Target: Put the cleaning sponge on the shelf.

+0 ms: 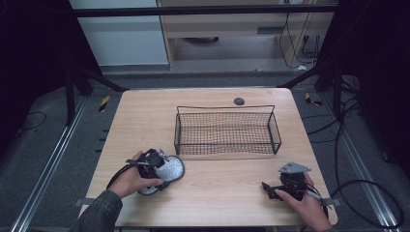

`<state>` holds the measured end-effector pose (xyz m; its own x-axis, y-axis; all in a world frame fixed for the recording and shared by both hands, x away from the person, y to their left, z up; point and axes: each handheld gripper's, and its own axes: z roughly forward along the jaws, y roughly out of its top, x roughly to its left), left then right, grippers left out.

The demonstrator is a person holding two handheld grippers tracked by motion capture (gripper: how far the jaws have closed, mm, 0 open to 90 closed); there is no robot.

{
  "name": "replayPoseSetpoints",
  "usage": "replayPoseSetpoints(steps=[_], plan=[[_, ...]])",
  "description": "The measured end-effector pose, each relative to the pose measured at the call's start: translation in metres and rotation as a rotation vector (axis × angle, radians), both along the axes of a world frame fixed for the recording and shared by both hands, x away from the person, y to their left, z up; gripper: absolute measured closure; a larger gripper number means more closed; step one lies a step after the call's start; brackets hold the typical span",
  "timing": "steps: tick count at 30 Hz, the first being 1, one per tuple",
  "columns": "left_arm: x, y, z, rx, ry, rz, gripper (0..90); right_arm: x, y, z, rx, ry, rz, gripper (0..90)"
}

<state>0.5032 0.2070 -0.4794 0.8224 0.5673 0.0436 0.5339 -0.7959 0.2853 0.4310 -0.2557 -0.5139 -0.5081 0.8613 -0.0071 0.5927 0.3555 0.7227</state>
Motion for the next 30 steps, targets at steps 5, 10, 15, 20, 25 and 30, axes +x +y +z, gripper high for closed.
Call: replayPoseSetpoints(steps=[5, 10, 15, 20, 25, 30], plan=[[0.003, 0.001, -0.001, -0.015, 0.019, 0.011, 0.2, 0.0, 0.0, 0.0, 0.0, 0.0, 0.0, 0.3], [0.004, 0.002, 0.001, -0.021, 0.016, 0.017, 4.5, 0.0, 0.0, 0.0, -0.001, 0.0, 0.0, 0.3], [0.001, 0.003, 0.004, -0.016, -0.007, 0.028, 6.0, 0.0, 0.0, 0.0, 0.0, 0.0, 0.0, 0.3], [-0.005, 0.003, 0.014, -0.027, -0.045, 0.012, 6.9, 0.0, 0.0, 0.0, 0.0, 0.0, -0.001, 0.3], [-0.011, 0.003, 0.022, -0.027, -0.077, -0.012, 8.5, 0.0, 0.0, 0.0, 0.0, 0.0, 0.0, 0.3], [-0.017, 0.002, 0.027, -0.035, -0.085, -0.034, 9.3, 0.0, 0.0, 0.0, 0.0, 0.0, -0.001, 0.3]])
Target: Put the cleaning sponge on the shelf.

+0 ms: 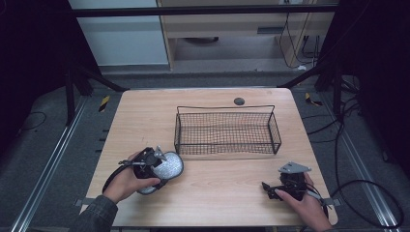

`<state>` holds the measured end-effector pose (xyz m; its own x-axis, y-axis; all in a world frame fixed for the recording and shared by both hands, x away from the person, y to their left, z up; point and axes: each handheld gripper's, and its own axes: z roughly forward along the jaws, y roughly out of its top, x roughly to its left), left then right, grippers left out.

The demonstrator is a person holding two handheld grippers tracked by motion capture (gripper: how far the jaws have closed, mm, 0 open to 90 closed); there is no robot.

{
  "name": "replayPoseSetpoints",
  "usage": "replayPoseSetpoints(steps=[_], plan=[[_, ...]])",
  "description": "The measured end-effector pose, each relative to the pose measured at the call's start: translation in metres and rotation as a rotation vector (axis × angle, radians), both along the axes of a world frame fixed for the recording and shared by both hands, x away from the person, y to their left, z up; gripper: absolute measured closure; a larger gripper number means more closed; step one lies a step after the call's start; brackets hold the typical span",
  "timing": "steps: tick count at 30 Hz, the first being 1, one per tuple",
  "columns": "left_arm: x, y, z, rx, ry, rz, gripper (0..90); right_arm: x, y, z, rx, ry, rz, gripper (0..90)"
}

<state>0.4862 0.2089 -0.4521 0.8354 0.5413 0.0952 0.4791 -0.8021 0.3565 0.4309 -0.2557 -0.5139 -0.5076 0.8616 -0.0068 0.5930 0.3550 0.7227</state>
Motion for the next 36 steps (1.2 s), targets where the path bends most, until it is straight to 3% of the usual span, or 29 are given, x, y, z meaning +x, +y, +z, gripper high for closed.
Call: replayPoseSetpoints(steps=[11, 21, 36], plan=[[-0.014, -0.004, 0.018, -0.006, -0.039, -0.048, 10.2, 0.0, 0.0, 0.0, 0.0, 0.0, 0.0, 0.3], [-0.011, -0.007, 0.039, -0.008, -0.101, -0.068, 11.0, 0.0, 0.0, 0.0, 0.0, 0.0, 0.0, 0.3], [-0.004, -0.02, 0.075, 0.003, -0.161, -0.111, 11.2, 0.0, 0.0, 0.0, -0.002, -0.001, 0.001, 0.3]])
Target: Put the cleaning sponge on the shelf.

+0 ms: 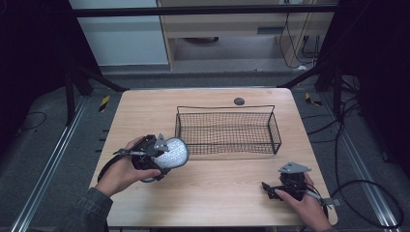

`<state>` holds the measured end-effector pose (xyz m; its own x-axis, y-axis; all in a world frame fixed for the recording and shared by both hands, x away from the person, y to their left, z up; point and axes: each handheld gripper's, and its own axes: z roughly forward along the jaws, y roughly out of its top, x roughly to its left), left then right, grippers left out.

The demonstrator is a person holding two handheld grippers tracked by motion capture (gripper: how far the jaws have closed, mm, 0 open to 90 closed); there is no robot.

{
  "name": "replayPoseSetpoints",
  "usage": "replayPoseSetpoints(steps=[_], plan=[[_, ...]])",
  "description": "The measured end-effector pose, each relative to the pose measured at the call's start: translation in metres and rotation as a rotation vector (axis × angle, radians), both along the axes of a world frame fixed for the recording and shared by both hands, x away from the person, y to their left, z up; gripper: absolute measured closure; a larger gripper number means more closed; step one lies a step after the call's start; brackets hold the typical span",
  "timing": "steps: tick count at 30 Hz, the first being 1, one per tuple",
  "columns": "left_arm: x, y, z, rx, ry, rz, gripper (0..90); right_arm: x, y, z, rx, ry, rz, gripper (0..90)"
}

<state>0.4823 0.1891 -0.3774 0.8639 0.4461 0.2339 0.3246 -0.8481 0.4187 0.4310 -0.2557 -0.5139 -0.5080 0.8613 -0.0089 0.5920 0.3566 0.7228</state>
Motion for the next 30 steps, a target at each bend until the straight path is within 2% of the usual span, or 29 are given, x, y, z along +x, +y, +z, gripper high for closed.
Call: replayPoseSetpoints(steps=[6, 10, 22, 30], plan=[[0.005, -0.003, 0.011, -0.001, -0.019, -0.004, 11.2, 0.0, 0.0, 0.0, 0.0, 0.001, -0.001, 0.3], [0.009, -0.008, 0.017, 0.018, -0.038, -0.017, 11.3, 0.0, 0.0, 0.0, 0.001, 0.001, -0.001, 0.3], [0.024, -0.024, 0.038, 0.037, -0.076, -0.038, 11.3, 0.0, 0.0, 0.0, 0.002, 0.002, -0.002, 0.3], [0.03, -0.03, 0.044, 0.037, -0.089, -0.04, 11.3, 0.0, 0.0, 0.0, 0.001, 0.001, -0.001, 0.3]])
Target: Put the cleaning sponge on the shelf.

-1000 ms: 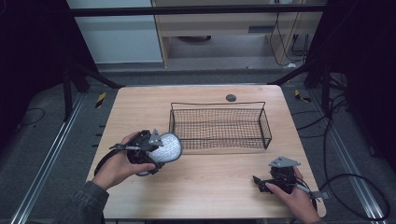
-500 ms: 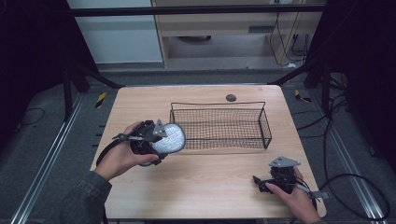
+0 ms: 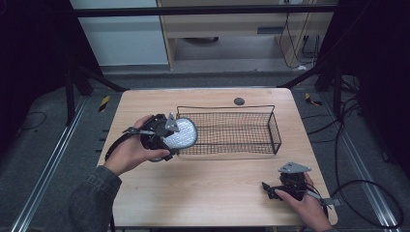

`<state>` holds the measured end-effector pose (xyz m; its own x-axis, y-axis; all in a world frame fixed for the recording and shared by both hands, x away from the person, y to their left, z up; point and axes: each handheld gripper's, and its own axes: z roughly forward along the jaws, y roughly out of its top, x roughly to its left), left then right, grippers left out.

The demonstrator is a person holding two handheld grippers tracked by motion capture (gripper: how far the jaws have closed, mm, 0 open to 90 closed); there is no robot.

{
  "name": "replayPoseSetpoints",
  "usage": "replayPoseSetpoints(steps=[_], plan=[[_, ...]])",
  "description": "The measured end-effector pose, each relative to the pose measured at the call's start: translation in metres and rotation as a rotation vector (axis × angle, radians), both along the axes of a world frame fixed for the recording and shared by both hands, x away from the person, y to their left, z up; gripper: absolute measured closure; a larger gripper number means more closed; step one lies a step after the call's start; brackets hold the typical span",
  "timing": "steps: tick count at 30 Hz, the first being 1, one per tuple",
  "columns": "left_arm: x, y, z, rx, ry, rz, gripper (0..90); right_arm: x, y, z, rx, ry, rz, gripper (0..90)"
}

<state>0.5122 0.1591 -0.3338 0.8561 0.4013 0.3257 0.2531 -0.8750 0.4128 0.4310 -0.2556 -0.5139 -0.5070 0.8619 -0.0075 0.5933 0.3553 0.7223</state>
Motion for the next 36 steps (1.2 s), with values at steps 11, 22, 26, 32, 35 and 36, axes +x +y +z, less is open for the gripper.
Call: replayPoseSetpoints(steps=[11, 22, 26, 32, 35, 36], plan=[[0.019, -0.01, 0.001, 0.004, -0.009, -0.003, 11.4, 0.0, 0.0, 0.0, -0.003, -0.002, 0.001, 0.3], [0.03, -0.026, 0.005, 0.024, -0.02, -0.028, 11.4, 0.0, 0.0, 0.0, -0.006, -0.001, 0.004, 0.3], [0.034, -0.034, 0.004, 0.029, -0.026, -0.041, 11.4, 0.0, 0.0, 0.0, -0.001, 0.0, 0.0, 0.3], [0.039, -0.04, 0.003, 0.027, -0.028, -0.052, 11.4, 0.0, 0.0, 0.0, 0.0, 0.0, 0.0, 0.3], [0.043, -0.045, 0.003, 0.035, -0.034, -0.065, 11.4, 0.0, 0.0, 0.0, -0.001, -0.001, -0.001, 0.3], [0.043, -0.045, 0.003, 0.035, -0.034, -0.065, 11.4, 0.0, 0.0, 0.0, -0.001, -0.001, -0.001, 0.3]])
